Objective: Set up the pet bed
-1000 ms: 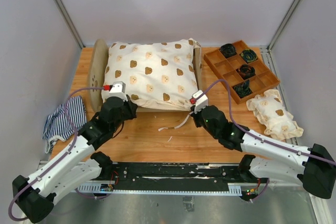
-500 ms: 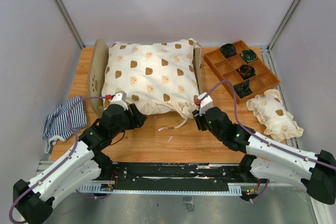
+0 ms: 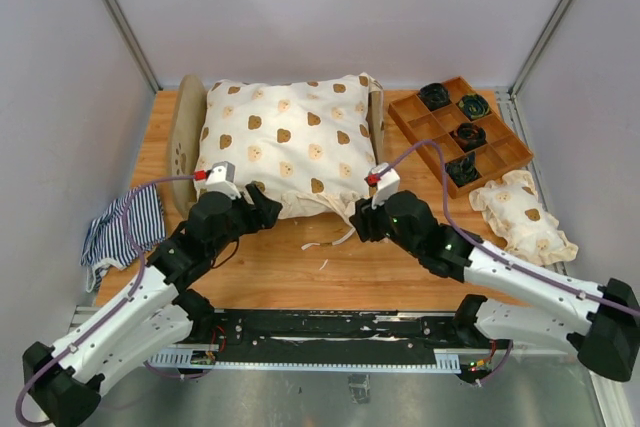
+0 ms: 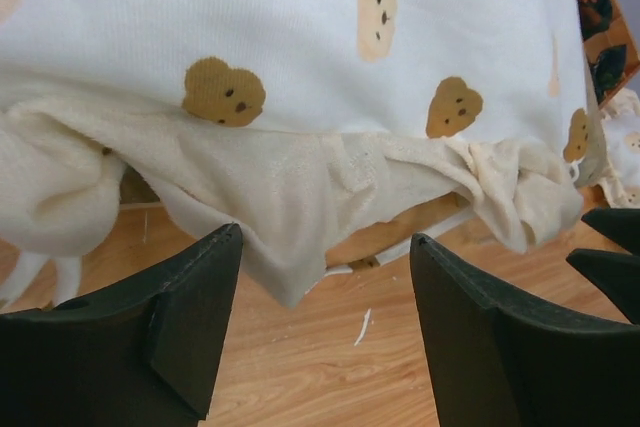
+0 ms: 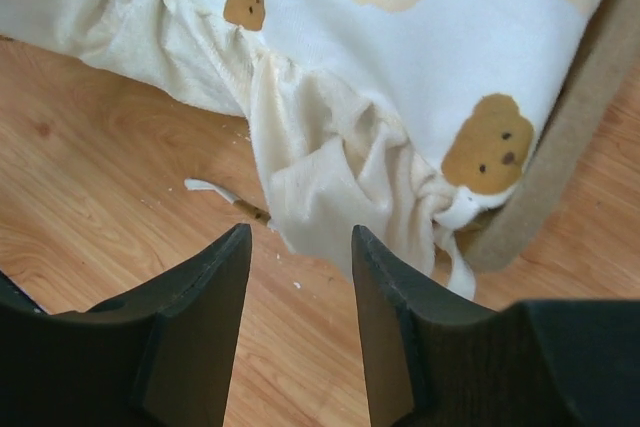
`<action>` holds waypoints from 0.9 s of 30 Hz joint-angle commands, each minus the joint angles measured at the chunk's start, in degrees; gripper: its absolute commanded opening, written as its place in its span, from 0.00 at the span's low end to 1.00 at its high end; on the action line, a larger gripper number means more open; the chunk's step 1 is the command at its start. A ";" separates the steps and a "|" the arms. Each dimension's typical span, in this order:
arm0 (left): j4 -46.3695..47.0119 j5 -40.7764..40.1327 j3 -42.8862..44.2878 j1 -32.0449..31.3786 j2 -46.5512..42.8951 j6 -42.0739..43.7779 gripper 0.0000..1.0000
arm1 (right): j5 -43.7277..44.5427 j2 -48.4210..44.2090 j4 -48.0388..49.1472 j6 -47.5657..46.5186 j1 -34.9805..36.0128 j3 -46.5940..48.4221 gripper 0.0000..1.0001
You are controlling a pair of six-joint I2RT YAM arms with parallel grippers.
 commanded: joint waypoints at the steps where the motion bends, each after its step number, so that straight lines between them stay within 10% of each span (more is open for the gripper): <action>1: 8.06 2.88 -3.51 -0.18 3.05 0.32 0.73 | -0.18 6.27 2.05 -5.61 2.75 5.41 0.46; 5: 13.27 1.39 -5.53 -0.13 5.24 0.35 0.66 | 7.22 12.63 -0.08 -8.41 3.35 8.50 0.45; 10: 2.51 -8.25 -0.36 -0.05 6.54 0.42 0.01 | 18.58 14.82 -7.97 -9.27 3.33 9.92 0.11; 27: -3.60 -6.53 -7.54 -0.05 0.60 -8.50 0.00 | 24.54 11.30 -6.97 -8.93 1.86 4.37 0.00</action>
